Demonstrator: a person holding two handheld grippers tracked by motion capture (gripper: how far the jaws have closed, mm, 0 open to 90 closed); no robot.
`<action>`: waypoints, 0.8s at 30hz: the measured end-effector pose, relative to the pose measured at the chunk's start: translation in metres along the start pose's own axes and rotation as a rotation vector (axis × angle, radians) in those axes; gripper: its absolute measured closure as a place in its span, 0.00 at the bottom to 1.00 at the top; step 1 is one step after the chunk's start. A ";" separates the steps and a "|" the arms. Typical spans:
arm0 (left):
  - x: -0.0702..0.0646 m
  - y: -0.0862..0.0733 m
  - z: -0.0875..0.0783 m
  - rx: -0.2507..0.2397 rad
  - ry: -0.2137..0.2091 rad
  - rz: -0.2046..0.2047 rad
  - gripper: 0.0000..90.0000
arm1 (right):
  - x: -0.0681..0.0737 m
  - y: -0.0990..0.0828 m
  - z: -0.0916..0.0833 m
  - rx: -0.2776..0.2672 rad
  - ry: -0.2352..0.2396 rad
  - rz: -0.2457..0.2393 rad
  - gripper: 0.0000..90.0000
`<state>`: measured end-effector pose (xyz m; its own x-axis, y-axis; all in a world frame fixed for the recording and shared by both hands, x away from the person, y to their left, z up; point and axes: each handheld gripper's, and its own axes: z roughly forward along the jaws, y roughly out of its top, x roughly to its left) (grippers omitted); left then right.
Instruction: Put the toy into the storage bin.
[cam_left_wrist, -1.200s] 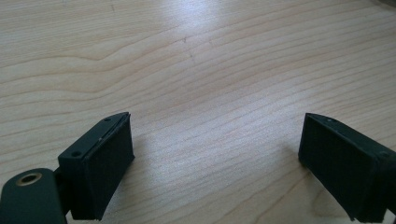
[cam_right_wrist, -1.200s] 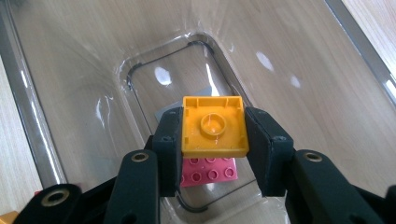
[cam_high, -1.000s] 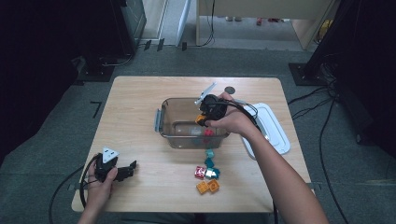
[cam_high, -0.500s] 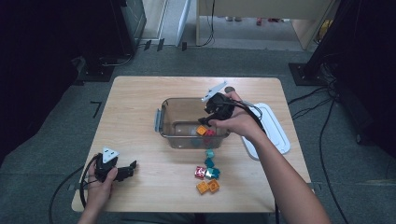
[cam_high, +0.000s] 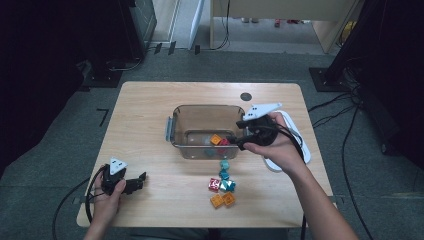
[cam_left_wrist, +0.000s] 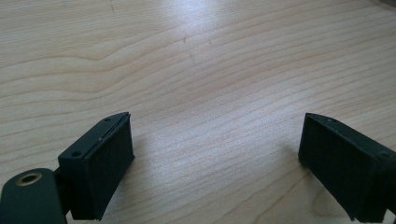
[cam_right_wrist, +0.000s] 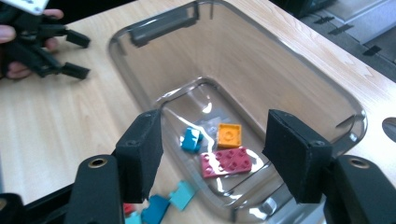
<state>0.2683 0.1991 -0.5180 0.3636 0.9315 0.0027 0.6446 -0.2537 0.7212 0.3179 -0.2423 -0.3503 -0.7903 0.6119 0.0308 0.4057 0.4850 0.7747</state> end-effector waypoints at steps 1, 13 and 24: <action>0.000 0.000 0.000 0.000 0.000 0.000 0.11 | 0.004 -0.004 -0.003 -0.008 -0.004 -0.003 0.42; 0.000 0.000 0.000 0.000 0.000 0.000 0.11 | 0.040 -0.060 -0.005 -0.068 0.005 0.016 0.47; 0.000 0.000 0.000 0.001 0.000 0.001 0.11 | 0.039 -0.096 0.029 -0.075 0.012 0.082 0.53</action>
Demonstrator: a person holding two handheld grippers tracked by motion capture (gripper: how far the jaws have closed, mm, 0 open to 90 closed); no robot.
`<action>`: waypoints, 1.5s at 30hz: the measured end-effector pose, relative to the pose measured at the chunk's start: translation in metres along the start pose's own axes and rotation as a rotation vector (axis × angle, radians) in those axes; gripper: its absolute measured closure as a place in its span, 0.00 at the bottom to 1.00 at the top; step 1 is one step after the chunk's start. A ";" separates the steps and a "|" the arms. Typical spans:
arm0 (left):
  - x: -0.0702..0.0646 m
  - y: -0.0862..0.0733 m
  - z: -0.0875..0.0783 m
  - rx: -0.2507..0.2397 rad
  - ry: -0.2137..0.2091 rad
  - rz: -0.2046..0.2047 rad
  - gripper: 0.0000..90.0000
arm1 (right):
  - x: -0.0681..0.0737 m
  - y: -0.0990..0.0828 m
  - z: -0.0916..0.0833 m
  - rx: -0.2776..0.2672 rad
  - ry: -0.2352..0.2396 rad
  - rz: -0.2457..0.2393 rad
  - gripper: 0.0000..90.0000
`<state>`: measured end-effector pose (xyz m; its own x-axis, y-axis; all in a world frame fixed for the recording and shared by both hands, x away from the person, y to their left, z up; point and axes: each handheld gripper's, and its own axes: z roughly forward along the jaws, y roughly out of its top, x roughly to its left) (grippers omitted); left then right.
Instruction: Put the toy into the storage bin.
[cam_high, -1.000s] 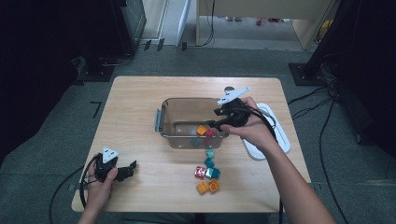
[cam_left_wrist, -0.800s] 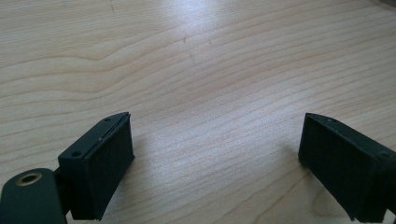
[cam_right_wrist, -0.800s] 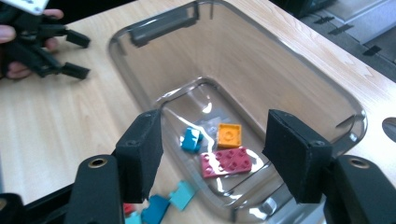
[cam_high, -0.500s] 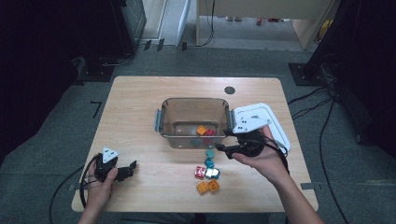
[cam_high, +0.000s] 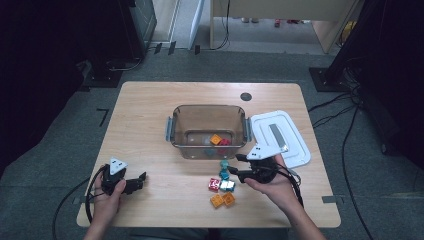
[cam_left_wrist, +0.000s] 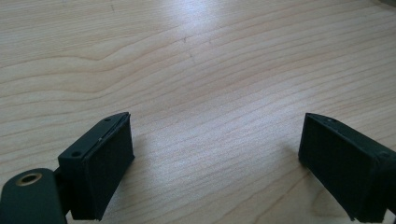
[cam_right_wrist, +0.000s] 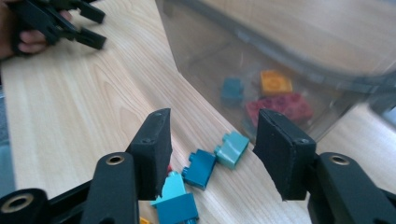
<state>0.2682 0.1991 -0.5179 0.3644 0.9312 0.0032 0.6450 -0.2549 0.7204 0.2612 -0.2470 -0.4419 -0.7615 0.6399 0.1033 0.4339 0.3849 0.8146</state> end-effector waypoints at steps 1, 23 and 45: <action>0.000 0.000 0.000 0.000 0.000 0.000 0.11 | -0.001 -0.003 0.003 0.001 -0.002 0.007 0.54; 0.000 0.000 0.000 0.000 -0.001 0.001 0.11 | -0.003 -0.039 0.065 0.022 -0.146 0.083 0.70; 0.000 0.000 0.000 0.000 -0.002 0.001 0.11 | 0.003 -0.041 0.081 0.059 -0.197 0.110 0.71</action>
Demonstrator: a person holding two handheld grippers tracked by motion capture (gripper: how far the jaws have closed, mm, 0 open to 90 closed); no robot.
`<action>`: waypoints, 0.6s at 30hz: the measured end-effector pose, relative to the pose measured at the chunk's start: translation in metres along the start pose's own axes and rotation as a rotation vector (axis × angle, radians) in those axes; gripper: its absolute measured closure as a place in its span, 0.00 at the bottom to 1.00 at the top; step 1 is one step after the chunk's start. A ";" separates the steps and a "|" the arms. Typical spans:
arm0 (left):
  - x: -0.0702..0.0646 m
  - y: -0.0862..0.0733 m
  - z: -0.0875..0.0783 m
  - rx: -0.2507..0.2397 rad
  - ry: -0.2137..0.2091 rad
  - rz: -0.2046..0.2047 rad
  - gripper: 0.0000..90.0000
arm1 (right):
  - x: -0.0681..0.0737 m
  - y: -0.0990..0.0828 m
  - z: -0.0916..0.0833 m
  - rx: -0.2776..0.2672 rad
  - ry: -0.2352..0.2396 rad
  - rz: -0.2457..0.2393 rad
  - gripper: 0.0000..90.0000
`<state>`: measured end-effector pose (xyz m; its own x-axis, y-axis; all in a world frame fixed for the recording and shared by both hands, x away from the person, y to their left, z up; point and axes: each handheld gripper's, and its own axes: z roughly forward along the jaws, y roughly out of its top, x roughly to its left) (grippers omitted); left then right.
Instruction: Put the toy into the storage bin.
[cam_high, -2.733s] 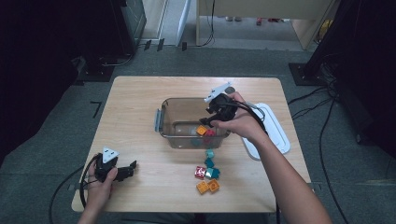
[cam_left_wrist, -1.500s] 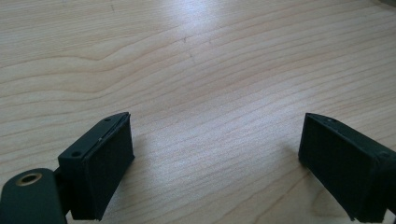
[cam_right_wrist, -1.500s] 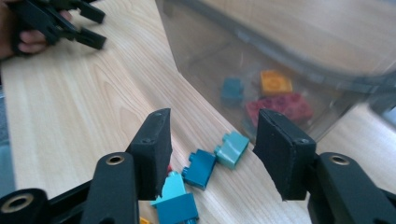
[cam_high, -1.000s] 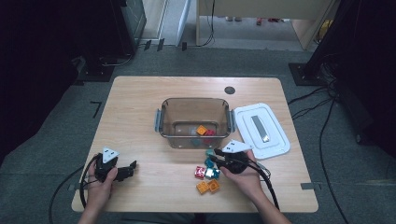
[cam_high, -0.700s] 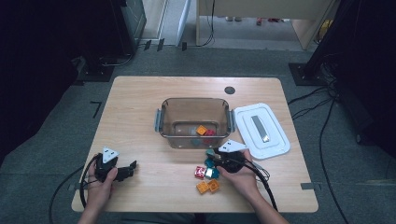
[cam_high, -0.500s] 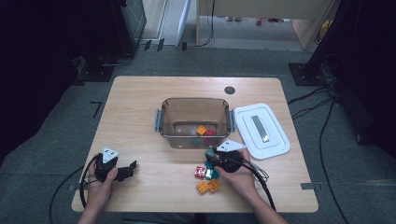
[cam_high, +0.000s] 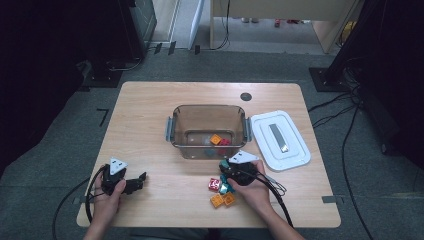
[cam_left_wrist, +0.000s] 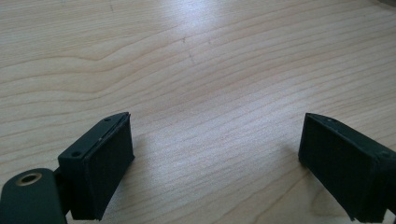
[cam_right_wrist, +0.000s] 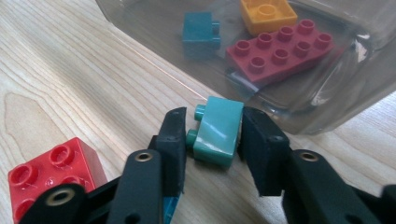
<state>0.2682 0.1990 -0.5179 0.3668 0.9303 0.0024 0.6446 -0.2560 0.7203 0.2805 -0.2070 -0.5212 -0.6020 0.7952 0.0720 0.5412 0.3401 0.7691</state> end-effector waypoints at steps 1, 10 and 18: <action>0.000 0.000 0.000 0.000 0.000 0.000 0.11 | -0.001 -0.001 -0.001 0.000 0.004 0.004 0.72; 0.000 0.000 0.000 0.000 -0.002 0.002 0.11 | -0.008 -0.003 -0.014 -0.022 0.009 0.014 0.75; 0.000 0.000 0.000 0.000 -0.002 0.002 0.11 | -0.016 -0.001 -0.040 -0.064 0.043 0.018 0.75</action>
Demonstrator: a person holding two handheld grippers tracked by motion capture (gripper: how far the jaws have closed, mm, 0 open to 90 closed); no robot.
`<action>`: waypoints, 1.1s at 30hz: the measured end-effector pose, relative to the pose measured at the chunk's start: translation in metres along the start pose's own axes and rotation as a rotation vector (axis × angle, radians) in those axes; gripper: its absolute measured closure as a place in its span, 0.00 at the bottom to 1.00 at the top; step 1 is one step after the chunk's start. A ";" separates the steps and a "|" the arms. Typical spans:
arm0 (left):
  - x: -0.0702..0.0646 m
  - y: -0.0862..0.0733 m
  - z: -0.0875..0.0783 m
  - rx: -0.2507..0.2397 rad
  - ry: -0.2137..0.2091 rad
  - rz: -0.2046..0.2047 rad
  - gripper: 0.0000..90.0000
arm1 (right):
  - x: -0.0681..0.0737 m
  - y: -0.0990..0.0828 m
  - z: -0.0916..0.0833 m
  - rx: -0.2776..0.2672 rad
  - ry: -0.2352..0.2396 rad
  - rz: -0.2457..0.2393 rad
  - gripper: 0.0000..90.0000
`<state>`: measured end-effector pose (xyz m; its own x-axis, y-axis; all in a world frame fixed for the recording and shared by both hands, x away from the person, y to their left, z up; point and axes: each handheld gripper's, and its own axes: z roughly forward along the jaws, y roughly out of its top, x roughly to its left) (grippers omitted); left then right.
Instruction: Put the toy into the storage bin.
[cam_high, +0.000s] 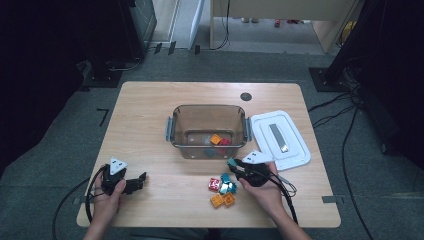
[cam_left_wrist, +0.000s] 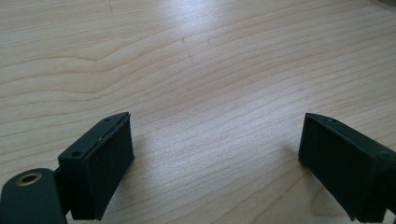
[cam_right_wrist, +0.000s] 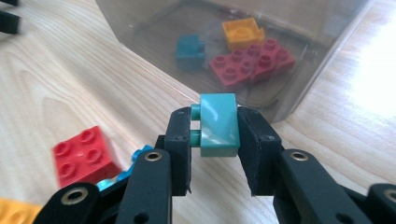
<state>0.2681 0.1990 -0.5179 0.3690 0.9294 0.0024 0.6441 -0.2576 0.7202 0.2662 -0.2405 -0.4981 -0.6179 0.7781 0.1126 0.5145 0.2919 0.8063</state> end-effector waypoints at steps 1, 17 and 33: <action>0.000 0.000 0.000 0.000 0.000 0.000 0.11 | 0.000 0.000 -0.004 -0.005 0.004 -0.003 0.75; 0.000 0.000 0.000 0.000 0.000 0.000 0.11 | -0.001 0.035 -0.068 -0.131 0.056 -0.022 0.75; 0.000 0.000 0.000 -0.002 0.002 -0.005 0.11 | -0.014 0.103 -0.078 -0.188 0.094 -0.027 0.75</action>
<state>0.2680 0.1986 -0.5181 0.3645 0.9312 0.0007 0.6444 -0.2528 0.7217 0.2816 -0.2647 -0.3712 -0.6874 0.7134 0.1359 0.3822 0.1963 0.9030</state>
